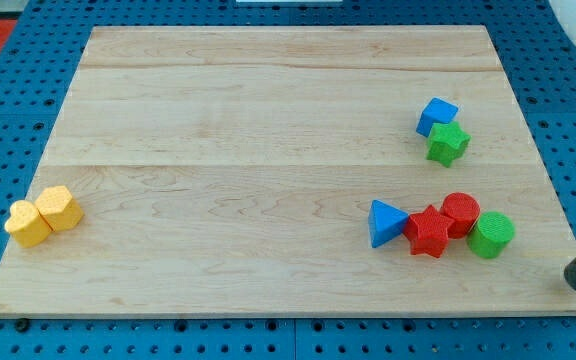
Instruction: Place red blocks along with blue triangle in a diagonal line
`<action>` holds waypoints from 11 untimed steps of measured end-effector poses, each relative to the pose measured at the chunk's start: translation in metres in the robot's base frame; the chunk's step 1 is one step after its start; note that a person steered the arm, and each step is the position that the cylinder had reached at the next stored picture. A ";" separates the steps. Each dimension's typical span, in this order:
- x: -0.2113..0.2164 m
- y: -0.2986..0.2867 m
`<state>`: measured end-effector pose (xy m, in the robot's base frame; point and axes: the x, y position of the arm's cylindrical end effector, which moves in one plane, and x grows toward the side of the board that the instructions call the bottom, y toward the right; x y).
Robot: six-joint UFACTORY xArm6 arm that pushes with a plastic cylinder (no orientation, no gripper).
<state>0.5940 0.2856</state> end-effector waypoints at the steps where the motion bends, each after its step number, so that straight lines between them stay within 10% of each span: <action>1: -0.018 0.002; 11: -0.056 -0.213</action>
